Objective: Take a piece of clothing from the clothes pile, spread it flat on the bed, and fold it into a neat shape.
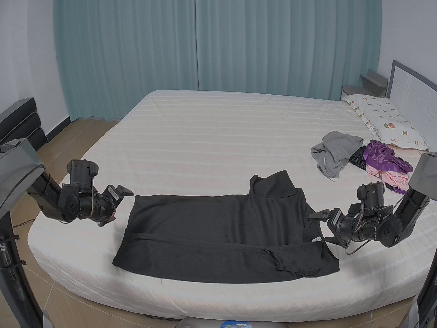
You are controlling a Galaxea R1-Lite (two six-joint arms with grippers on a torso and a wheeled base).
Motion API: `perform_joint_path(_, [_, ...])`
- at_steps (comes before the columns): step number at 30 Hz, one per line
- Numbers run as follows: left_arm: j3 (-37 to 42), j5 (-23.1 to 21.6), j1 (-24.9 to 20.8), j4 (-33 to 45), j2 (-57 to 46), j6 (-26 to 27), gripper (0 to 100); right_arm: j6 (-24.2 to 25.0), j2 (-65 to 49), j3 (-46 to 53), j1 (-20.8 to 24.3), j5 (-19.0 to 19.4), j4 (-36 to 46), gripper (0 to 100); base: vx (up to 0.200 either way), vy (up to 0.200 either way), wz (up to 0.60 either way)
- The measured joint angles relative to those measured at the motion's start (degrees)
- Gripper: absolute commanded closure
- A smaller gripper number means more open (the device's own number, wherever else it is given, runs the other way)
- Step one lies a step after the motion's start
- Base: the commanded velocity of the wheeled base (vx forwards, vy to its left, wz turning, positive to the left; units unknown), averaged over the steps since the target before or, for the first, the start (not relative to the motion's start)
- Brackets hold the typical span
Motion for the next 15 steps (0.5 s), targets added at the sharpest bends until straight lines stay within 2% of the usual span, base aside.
perform_joint_path(15, [-28.1,-0.5,0.0,1.3,16.7,5.7,0,-0.4,0.4,-0.7,0.3,-0.4,0.6,0,0.0,0.0,0.0])
